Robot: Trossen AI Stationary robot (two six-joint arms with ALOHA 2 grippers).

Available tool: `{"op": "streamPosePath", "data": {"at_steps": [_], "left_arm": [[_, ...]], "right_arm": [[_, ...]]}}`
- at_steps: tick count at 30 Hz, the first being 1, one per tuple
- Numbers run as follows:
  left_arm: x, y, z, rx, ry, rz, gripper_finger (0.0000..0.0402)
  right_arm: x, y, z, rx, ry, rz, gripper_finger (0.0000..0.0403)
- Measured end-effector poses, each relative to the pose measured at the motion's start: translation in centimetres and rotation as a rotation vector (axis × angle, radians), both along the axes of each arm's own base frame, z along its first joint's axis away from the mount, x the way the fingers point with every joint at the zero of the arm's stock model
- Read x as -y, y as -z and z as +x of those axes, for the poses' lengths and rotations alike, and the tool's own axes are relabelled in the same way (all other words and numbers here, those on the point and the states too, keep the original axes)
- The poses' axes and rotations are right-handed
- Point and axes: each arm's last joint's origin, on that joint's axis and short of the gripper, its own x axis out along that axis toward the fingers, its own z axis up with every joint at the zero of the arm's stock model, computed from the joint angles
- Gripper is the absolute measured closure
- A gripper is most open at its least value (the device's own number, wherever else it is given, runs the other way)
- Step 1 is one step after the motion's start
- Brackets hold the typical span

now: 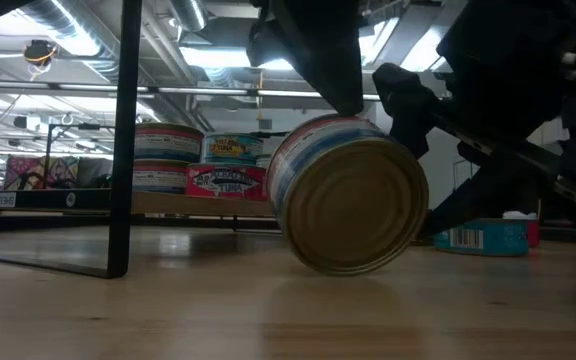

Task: Stack canned seafood by type on shelf
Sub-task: Stack the blue tuna can on top of the blue tuna can on the shelf

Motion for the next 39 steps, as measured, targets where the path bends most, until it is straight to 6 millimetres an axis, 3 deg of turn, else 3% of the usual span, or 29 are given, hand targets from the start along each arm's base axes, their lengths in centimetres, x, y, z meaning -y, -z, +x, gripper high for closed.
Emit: {"op": "streamPosePath", "data": {"at_steps": [19, 23, 33, 39], "left_arm": [[-2.4, 0.2, 0.3, -0.076, 0.049, 0.019, 0.0391], [-2.7, 0.2, 0.4, -0.073, 0.006, 0.002, 0.0345], [-2.5, -0.6, 0.1, -0.115, -0.032, -0.195, 0.0182], [-2.3, -0.5, 0.0, -0.127, -0.021, -0.218, 0.0127]], "right_arm": [[-0.1, 0.1, -0.1, -0.023, -0.036, 0.017, 0.0162], [-0.1, 0.1, -0.1, -0.024, -0.036, 0.017, 0.0162], [-0.1, 0.1, -0.1, -0.023, -0.036, 0.017, 0.0162], [-0.1, 0.1, -0.1, -0.023, -0.036, 0.017, 0.0162]]}}
